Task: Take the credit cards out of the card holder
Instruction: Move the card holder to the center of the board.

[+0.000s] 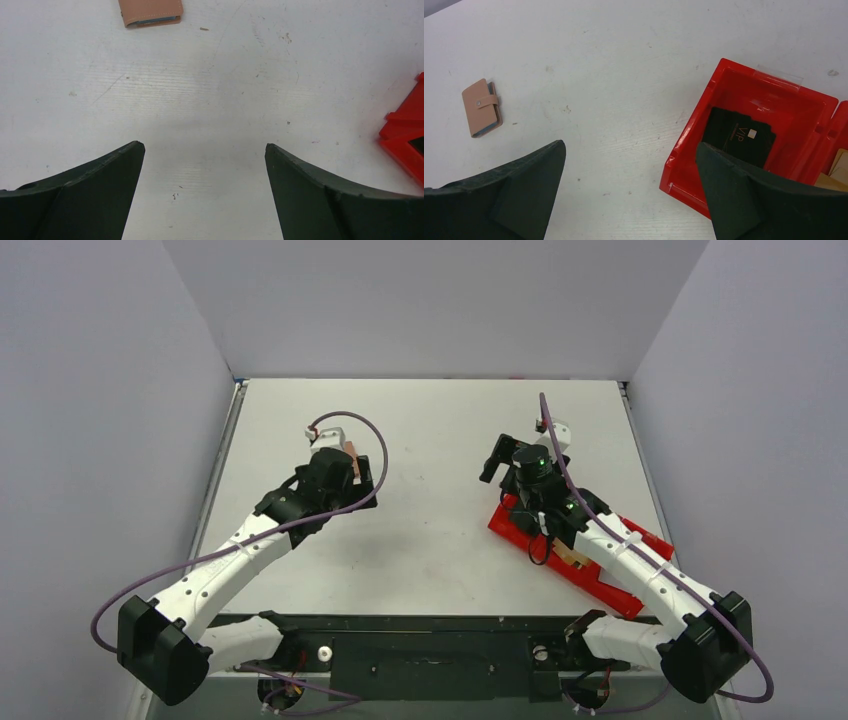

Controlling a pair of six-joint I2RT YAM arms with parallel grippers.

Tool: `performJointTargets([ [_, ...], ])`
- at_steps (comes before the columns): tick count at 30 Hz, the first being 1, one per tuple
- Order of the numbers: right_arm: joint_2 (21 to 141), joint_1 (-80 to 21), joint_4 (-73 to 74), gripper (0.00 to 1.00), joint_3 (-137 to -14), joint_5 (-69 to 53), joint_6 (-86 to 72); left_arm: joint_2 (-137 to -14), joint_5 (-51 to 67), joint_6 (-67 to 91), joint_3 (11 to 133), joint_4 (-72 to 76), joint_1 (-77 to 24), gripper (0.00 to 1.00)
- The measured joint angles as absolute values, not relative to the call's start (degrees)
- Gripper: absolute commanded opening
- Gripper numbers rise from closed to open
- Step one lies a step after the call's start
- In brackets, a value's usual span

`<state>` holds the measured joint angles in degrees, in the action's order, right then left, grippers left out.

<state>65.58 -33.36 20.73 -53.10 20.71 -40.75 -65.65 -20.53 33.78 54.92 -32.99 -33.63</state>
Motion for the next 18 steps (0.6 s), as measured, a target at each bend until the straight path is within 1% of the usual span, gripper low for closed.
performJointTargets([
  [12, 65.6, -33.4, 21.6, 0.99, -53.2, 20.5, -39.7, -68.0, -20.4, 33.9, 56.6, -34.0, -33.0, 0.91],
  [18, 65.8, -33.4, 22.6, 0.99, -54.3, 20.0, -39.3, -74.0, -20.3, 34.5, 60.6, -33.9, -28.7, 0.9],
])
